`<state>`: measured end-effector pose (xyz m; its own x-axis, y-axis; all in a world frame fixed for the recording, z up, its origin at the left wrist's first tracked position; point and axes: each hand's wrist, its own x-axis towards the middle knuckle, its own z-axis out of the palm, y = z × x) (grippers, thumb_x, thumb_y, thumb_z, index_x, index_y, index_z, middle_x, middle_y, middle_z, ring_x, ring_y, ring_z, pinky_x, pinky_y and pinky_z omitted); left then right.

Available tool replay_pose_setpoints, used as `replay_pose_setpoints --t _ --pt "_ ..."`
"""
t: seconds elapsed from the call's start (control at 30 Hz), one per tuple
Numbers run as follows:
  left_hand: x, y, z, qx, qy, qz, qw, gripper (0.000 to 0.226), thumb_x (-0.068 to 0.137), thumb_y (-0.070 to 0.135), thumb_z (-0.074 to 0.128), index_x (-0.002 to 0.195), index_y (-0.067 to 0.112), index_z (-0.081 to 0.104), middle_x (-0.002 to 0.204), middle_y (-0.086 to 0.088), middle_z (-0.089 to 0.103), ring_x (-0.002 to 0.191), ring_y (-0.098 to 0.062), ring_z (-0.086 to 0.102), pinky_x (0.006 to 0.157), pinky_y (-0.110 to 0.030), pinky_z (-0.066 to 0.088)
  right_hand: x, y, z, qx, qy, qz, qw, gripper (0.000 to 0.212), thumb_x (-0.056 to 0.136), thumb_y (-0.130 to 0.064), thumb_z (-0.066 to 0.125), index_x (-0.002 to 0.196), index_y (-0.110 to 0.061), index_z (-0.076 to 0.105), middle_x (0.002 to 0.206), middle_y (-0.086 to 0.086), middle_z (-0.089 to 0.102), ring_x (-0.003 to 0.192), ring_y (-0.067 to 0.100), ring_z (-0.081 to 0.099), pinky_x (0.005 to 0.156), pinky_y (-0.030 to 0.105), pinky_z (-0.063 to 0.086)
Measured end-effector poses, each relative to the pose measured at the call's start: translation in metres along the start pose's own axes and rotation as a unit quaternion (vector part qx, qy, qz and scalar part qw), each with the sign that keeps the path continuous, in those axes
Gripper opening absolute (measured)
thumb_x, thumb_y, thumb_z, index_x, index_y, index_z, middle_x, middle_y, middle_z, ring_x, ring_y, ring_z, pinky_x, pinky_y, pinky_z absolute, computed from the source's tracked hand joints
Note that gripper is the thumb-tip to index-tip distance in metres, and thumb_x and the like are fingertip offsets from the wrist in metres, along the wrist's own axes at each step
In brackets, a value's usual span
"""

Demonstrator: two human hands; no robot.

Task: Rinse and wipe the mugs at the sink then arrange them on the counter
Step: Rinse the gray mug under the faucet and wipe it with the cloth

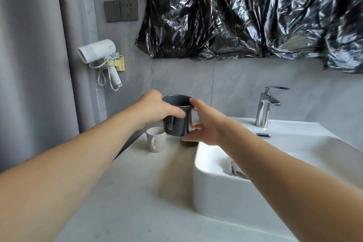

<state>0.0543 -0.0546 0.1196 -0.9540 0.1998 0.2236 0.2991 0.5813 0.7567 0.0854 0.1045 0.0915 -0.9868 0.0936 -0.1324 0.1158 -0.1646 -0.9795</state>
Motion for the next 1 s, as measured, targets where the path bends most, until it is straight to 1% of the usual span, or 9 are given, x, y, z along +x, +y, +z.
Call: replay_pose_setpoints --t 0.17,0.27,0.4,0.5,0.57,0.63,0.73,0.87,1.0 --pt "-0.006 0.072 0.077 -0.054 -0.055 0.039 0.996 0.077 0.032 0.053 0.088 0.094 0.012 0.069 0.086 -0.005 0.076 0.081 -0.023 0.074 0.082 -0.043 0.060 -0.048 -0.019 -0.090 -0.001 0.091 -0.032 0.995 0.023 0.100 -0.043 0.048 0.099 -0.021 0.057 0.100 0.005 0.058 0.091 0.024 0.060 0.093 0.054 0.054" --pt "-0.008 0.102 0.139 -0.101 -0.149 0.058 0.982 0.057 0.061 0.046 0.085 0.104 0.014 0.067 0.101 -0.003 0.073 0.097 -0.021 0.070 0.085 -0.038 0.057 -0.069 -0.016 -0.150 0.013 0.166 -0.024 0.986 0.026 0.095 -0.043 0.051 0.107 -0.021 0.060 0.104 0.005 0.062 0.088 0.022 0.061 0.086 0.049 0.055" --pt "-0.009 0.119 0.207 -0.118 -0.246 0.010 0.962 0.036 0.087 0.045 0.059 0.118 0.025 0.061 0.125 0.001 0.056 0.105 -0.021 0.058 0.091 -0.044 0.050 -0.083 -0.003 -0.223 0.060 0.265 -0.005 0.962 0.028 0.091 -0.038 0.058 0.113 -0.021 0.059 0.104 0.005 0.066 0.079 0.022 0.061 0.068 0.040 0.054" --pt "-0.002 0.111 0.247 0.043 -0.277 -0.021 0.960 0.054 0.090 0.045 0.055 0.140 0.028 0.045 0.144 -0.004 0.044 0.121 -0.027 0.050 0.092 -0.043 0.045 -0.084 0.009 -0.260 0.089 0.294 0.007 0.952 0.035 0.087 -0.038 0.063 0.119 -0.023 0.058 0.118 0.004 0.065 0.087 0.022 0.062 0.071 0.042 0.053" --pt "-0.002 0.105 0.278 0.207 -0.308 -0.022 0.928 0.078 0.080 0.062 0.059 0.148 0.036 0.034 0.151 -0.002 0.037 0.126 -0.027 0.049 0.097 -0.039 0.042 -0.079 0.018 -0.281 0.108 0.310 0.014 0.944 0.041 0.085 -0.039 0.066 0.122 -0.024 0.057 0.119 0.003 0.065 0.089 0.021 0.062 0.065 0.039 0.052" --pt "-0.007 0.101 0.302 0.315 -0.320 -0.007 0.894 0.068 0.072 0.067 0.063 0.131 0.038 0.052 0.134 -0.001 0.046 0.105 -0.023 0.058 0.085 -0.033 0.047 -0.073 0.026 -0.294 0.119 0.315 0.019 0.941 0.044 0.083 -0.039 0.069 0.122 -0.024 0.057 0.117 0.003 0.065 0.089 0.022 0.062 0.065 0.040 0.053" --pt "-0.008 0.096 0.320 0.326 -0.306 0.039 0.894 0.023 0.080 0.039 0.067 0.096 0.024 0.062 0.104 -0.001 0.063 0.088 -0.022 0.065 0.060 -0.025 0.043 -0.071 0.033 -0.302 0.127 0.316 0.036 0.939 0.045 0.082 -0.040 0.072 0.119 -0.020 0.055 0.106 0.004 0.061 0.084 0.022 0.057 0.084 0.049 0.055" --pt "-0.008 0.110 0.285 0.199 -0.193 0.107 0.955 0.013 0.081 0.022 0.063 0.087 0.017 0.052 0.093 -0.004 0.059 0.081 -0.022 0.057 0.061 -0.028 0.041 -0.092 0.024 -0.297 0.142 0.288 0.039 0.946 0.036 0.087 -0.033 0.069 0.117 -0.020 0.056 0.100 0.004 0.059 0.085 0.027 0.057 0.098 0.050 0.049" --pt "-0.043 0.144 0.217 0.061 -0.168 0.158 0.971 0.025 0.074 0.020 0.065 0.096 0.015 0.055 0.079 -0.004 0.061 0.064 -0.021 0.055 0.055 -0.029 0.043 -0.128 0.004 -0.275 0.155 0.281 0.013 0.947 0.032 0.089 -0.030 0.063 0.117 -0.018 0.054 0.094 0.006 0.056 0.083 0.031 0.057 0.104 0.057 0.045"
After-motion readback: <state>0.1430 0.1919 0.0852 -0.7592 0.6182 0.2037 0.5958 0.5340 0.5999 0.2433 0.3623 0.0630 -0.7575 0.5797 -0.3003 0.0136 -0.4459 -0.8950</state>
